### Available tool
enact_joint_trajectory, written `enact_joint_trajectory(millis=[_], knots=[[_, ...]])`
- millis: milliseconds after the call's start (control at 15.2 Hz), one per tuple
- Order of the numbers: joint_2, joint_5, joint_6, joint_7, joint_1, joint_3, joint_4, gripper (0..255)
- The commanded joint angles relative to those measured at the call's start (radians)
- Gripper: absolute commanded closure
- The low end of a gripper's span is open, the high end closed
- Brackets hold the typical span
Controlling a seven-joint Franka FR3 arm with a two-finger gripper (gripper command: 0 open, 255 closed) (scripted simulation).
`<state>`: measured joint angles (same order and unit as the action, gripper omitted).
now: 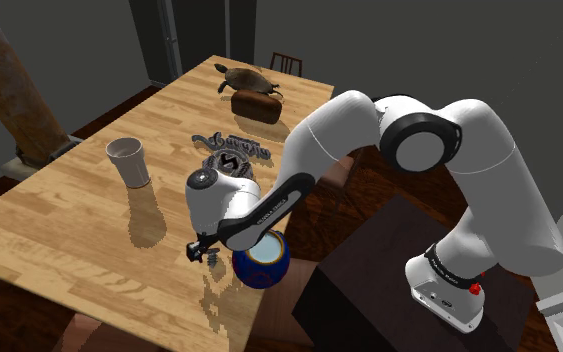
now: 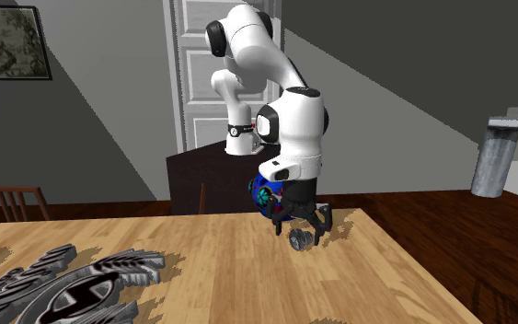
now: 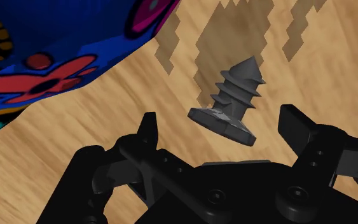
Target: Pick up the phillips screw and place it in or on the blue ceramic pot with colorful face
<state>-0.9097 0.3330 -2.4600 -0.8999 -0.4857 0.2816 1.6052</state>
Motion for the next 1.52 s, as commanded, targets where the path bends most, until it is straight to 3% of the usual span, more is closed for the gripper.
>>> enact_joint_trajectory(millis=[0,330,396,990,1452], knots=[[-0.004,0.001,-0.004,-0.001,-0.001,-0.001,-0.001,0],[-0.004,0.001,-0.003,-0.001,-0.001,-0.001,-0.001,0],[-0.004,0.001,-0.003,-0.001,-0.001,-0.001,-0.001,255],[-0.004,0.001,-0.004,-0.001,-0.001,-0.001,-0.001,255],[0.073,-0.015,0.041,0.007,0.015,0.019,0.032,255]])
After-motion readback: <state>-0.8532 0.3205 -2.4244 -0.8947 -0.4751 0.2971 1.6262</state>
